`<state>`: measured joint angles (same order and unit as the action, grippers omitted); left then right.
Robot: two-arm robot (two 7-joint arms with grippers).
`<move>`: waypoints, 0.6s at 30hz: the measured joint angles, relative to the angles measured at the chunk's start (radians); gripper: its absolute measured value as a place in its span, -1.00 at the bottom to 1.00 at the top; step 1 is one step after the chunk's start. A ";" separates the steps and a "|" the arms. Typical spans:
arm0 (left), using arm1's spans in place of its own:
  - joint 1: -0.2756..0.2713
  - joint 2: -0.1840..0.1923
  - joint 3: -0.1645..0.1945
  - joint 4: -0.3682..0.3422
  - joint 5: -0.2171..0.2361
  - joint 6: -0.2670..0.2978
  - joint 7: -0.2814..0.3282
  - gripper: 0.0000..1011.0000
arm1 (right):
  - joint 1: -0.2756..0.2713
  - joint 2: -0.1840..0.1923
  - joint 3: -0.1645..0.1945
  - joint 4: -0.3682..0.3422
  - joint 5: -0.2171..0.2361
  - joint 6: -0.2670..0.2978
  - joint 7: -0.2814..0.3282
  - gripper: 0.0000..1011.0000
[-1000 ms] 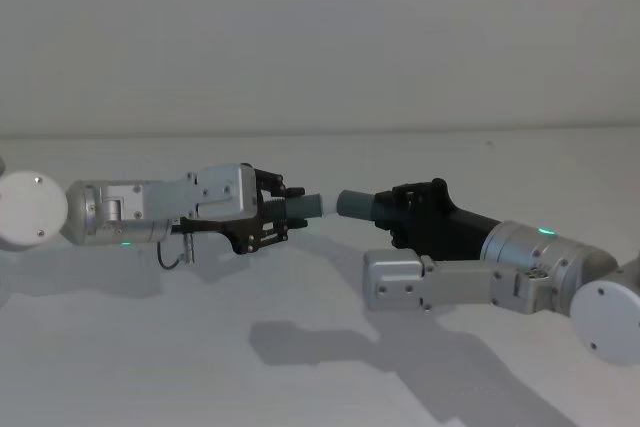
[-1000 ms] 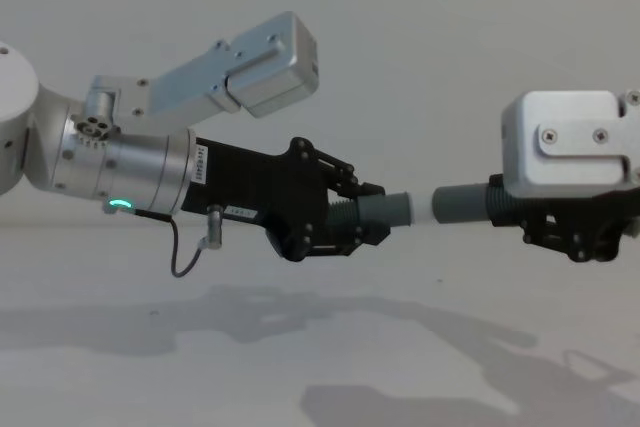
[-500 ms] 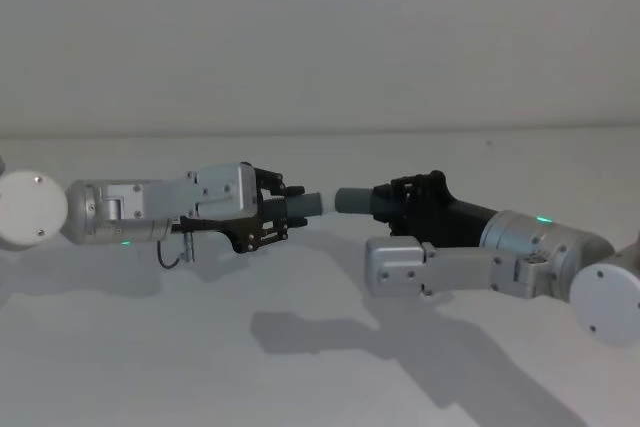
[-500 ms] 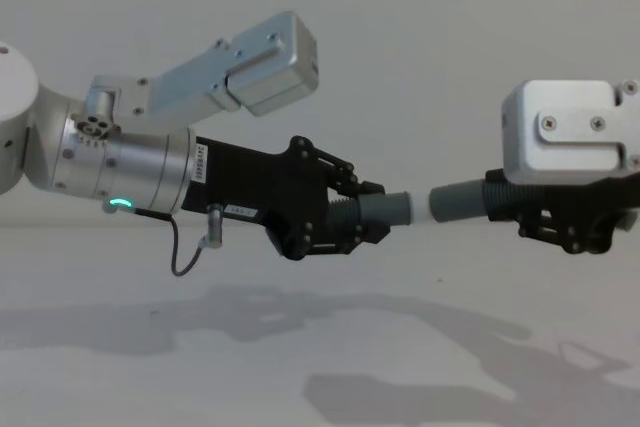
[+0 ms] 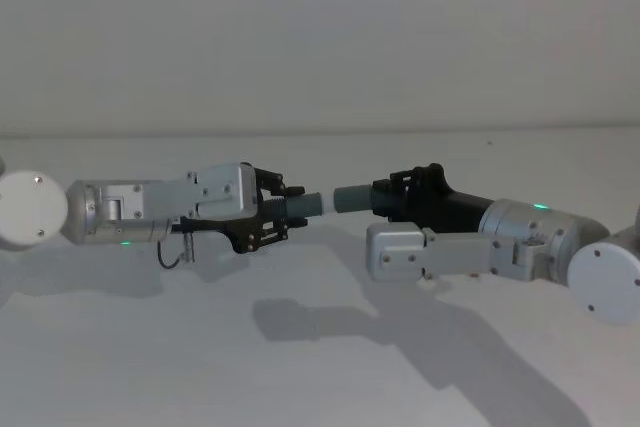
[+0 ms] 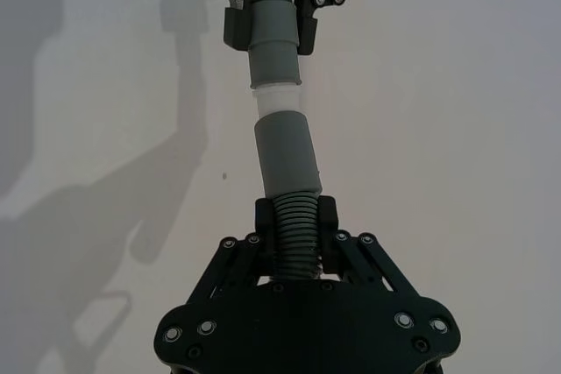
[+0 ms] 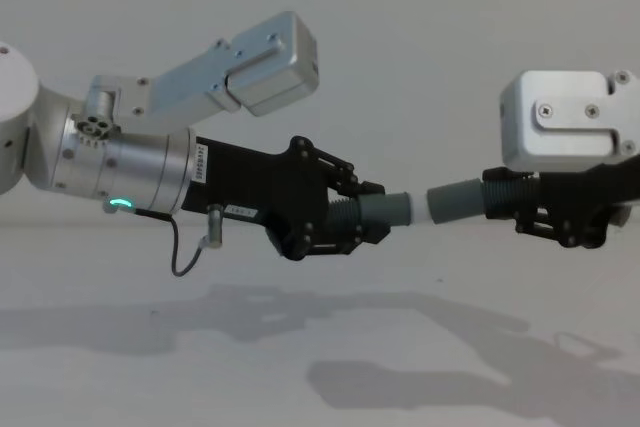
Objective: Use both hands to pick up one end of the pipe from the table, align the ends, and insert them.
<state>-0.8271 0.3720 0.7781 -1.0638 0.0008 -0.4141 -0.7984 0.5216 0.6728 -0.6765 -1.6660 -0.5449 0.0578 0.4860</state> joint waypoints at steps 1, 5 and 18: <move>0.000 0.000 0.000 0.000 0.000 0.000 0.000 -0.33 | 0.002 -0.002 0.001 0.004 0.002 -0.001 0.003 -0.50; 0.000 0.000 0.000 0.000 0.000 0.000 -0.001 -0.33 | 0.006 -0.007 0.002 0.012 0.006 -0.007 0.010 -0.50; 0.000 0.000 0.000 0.000 0.000 -0.001 -0.001 -0.33 | 0.014 -0.015 0.006 0.026 0.012 -0.012 0.022 -0.50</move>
<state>-0.8270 0.3716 0.7779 -1.0641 0.0008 -0.4149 -0.7993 0.5354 0.6580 -0.6707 -1.6404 -0.5326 0.0462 0.5083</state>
